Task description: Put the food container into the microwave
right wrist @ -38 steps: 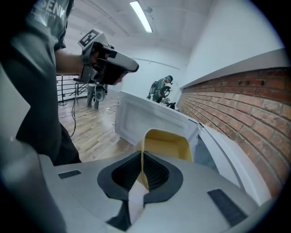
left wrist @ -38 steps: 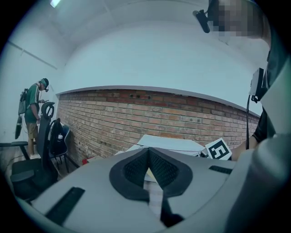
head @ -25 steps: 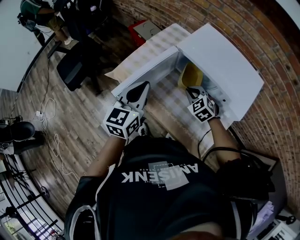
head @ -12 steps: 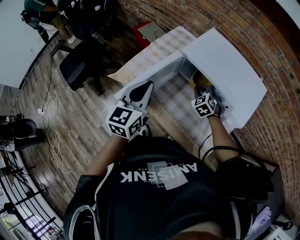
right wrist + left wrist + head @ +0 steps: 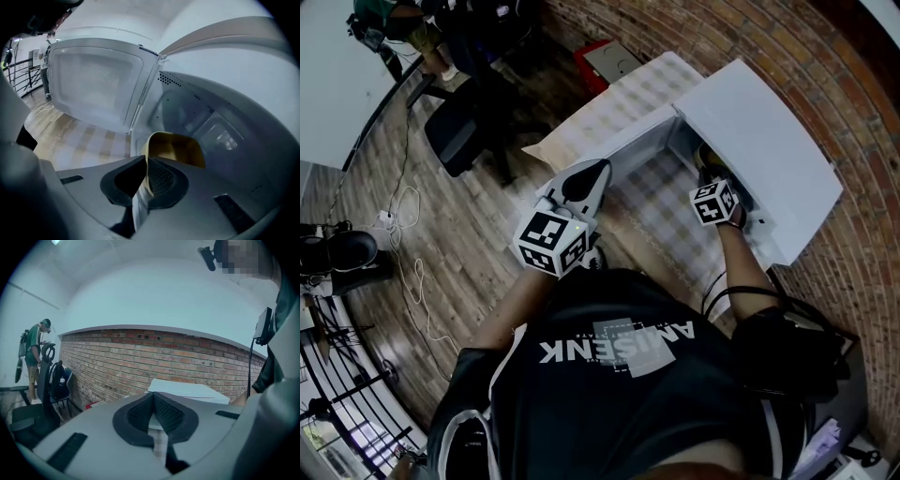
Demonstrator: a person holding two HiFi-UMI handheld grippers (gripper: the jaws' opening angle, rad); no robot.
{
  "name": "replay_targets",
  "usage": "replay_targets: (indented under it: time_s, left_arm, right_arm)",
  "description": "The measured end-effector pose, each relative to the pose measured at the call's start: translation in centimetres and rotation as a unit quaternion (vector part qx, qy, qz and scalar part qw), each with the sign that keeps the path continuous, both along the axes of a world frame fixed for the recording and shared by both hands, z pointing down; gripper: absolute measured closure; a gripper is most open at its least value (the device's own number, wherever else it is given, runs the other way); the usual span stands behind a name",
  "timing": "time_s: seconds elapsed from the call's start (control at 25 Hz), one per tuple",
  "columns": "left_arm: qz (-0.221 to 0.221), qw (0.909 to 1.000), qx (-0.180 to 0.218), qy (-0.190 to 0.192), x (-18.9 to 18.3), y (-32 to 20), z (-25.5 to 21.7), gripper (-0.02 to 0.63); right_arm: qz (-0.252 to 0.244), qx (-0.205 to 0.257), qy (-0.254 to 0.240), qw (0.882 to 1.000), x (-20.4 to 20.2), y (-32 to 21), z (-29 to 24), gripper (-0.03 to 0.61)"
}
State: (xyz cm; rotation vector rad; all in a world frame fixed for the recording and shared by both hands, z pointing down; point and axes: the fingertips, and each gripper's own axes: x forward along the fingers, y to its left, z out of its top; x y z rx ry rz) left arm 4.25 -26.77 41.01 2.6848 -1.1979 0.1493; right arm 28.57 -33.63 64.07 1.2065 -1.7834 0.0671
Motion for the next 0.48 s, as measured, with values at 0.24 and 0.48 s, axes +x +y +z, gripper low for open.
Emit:
replay_targets:
  time_s: [0.24, 0.48]
  left_arm:
    - [0.007, 0.9999, 0.007, -0.008, -0.1, -0.6, -0.4, 0.603]
    - [0.010, 0.9999, 0.009, -0.005, -0.2, -1.1, -0.6, 0.603]
  right_arm:
    - [0.016, 0.004, 0.023, 1.000, 0.4, -1.2, 1.1, 0.529]
    - [0.034, 0.007, 0.035, 0.999, 1.0, -2.1, 1.5, 0.528]
